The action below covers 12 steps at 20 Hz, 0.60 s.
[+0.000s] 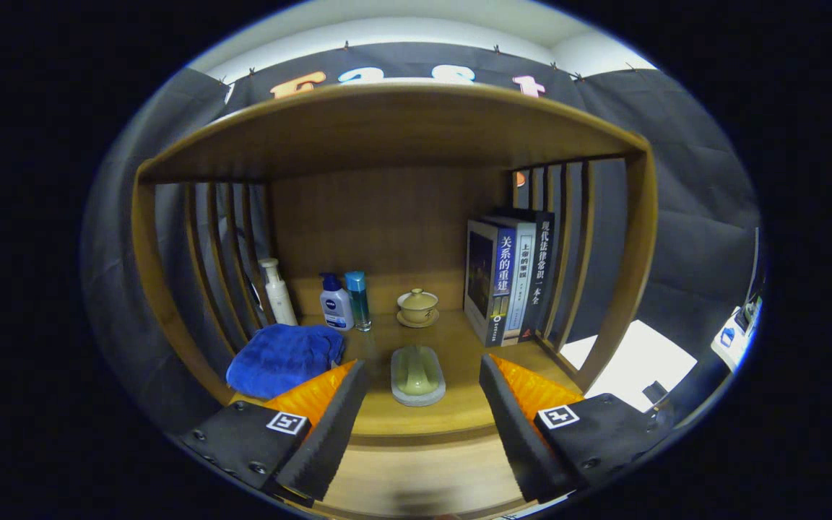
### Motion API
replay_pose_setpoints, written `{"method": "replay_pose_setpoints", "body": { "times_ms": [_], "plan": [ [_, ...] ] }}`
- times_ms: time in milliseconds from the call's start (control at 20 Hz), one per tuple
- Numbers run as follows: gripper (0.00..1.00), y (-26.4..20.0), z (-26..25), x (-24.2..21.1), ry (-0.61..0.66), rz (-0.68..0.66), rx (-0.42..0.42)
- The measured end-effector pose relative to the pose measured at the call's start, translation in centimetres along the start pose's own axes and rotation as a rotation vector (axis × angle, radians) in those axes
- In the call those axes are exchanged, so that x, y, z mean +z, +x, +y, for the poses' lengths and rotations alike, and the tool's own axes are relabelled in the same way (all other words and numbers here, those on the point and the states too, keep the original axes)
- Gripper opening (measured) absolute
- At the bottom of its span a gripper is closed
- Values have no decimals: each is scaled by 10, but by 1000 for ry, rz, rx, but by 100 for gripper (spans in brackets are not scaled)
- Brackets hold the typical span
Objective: Pull open the drawer, take out the items inside it, and place them on the countertop above the cabinet.
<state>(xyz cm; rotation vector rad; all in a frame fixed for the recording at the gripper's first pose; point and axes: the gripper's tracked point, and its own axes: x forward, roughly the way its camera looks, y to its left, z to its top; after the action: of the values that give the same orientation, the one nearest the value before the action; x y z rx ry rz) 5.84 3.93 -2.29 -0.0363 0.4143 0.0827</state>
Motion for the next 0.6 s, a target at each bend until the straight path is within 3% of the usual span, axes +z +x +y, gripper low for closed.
{"method": "replay_pose_setpoints", "body": {
  "times_ms": [600],
  "plan": [
    [100, -90, -4, -65, -32, -180, 12]
  ]
}}
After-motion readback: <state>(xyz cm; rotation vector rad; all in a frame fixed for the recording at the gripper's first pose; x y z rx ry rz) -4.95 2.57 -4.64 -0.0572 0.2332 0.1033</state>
